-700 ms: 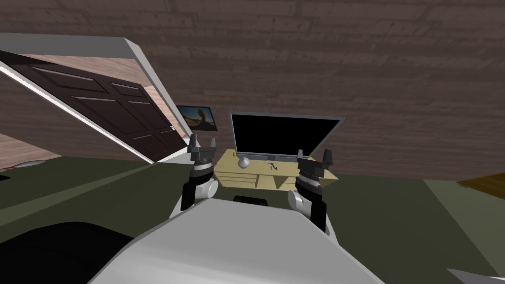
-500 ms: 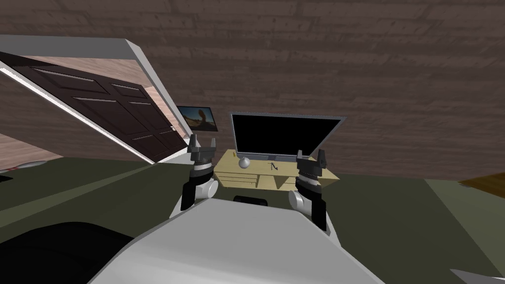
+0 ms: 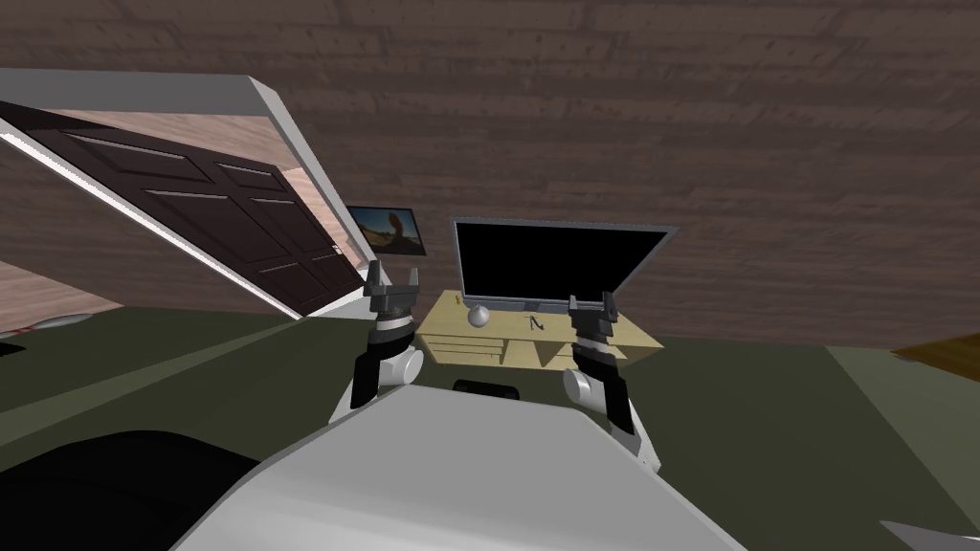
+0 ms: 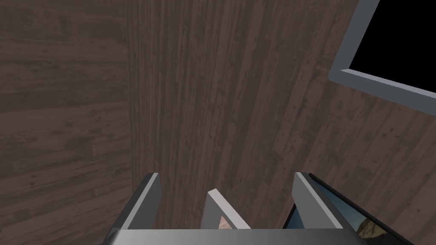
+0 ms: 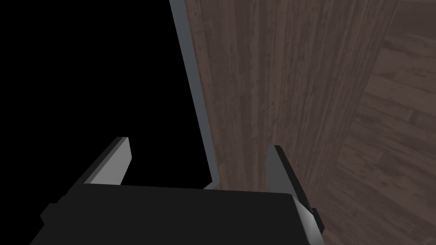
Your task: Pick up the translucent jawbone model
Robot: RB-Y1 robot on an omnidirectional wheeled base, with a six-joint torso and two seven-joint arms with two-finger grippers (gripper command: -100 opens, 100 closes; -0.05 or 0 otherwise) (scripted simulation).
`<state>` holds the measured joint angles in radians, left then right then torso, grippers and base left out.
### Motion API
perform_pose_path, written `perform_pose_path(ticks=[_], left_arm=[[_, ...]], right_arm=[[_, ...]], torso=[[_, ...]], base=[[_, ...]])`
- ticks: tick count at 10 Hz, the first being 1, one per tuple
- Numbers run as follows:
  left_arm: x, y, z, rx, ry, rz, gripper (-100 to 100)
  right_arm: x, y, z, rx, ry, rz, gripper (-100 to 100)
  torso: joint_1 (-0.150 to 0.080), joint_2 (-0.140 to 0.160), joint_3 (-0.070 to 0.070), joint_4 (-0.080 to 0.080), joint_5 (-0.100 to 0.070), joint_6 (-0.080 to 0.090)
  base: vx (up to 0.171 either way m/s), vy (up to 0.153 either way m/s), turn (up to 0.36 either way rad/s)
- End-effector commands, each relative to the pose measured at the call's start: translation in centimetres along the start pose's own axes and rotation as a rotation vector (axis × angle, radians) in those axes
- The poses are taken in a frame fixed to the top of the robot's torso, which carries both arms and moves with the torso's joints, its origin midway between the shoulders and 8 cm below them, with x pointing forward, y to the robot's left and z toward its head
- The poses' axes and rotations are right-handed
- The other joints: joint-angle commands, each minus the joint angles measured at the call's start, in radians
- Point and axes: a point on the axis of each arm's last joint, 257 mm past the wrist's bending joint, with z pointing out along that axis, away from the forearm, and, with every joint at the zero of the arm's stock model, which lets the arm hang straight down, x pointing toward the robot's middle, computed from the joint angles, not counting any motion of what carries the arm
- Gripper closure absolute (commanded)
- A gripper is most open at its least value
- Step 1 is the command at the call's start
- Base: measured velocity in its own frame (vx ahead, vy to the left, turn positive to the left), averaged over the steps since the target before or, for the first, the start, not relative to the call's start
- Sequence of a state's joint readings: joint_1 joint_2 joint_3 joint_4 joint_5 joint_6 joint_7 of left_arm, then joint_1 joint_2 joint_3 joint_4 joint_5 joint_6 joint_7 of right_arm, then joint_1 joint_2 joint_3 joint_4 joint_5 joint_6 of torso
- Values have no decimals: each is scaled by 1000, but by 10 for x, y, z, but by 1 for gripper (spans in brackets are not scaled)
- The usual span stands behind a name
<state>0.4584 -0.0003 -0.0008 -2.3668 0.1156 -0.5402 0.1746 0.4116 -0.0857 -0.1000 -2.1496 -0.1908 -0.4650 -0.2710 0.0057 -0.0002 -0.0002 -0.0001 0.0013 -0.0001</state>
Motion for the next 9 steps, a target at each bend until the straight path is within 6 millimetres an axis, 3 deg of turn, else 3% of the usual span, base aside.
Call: perform_pose_path(ticks=[1, 2, 4, 5, 7, 8, 9], left_arm=[[0, 0, 0, 0, 0, 0, 0], [0, 0, 0, 0, 0, 0, 0], [0, 0, 0, 0, 0, 0, 0], [0, 0, 0, 0, 0, 0, 0], [0, 0, 0, 0, 0, 0, 0], [0, 0, 0, 0, 0, 0, 0], [0, 0, 0, 0, 0, 0, 0]], right_arm=[[-15, -25, -3, 66, -27, 60, -100], [-15, -25, -3, 65, -27, 67, -100], [-36, -55, -6, 143, -73, 143, -100], [-36, -55, -6, 143, -74, 154, -100], [-59, -86, -11, 220, -135, 238, -100], [-59, -86, -11, 219, -136, 249, -100], [-71, -103, -16, 257, -174, 297, -100]], torso=[[0, 0, 0, 0, 0, 0], [0, 0, 0, 0, 0, 0], [-3, 0, 0, 0, -1, 0], [-3, 0, 0, 0, -1, 0], [-3, 0, 0, 0, -1, 0], [-3, -1, 0, 0, -1, 0], [-3, 0, 0, 0, 0, 0]], base=[[-9, 85, -5], [-4, 53, -3], [0, 49, -3], [5, 42, -3], [3, 47, -2], [6, 41, -2], [4, 34, 1]])
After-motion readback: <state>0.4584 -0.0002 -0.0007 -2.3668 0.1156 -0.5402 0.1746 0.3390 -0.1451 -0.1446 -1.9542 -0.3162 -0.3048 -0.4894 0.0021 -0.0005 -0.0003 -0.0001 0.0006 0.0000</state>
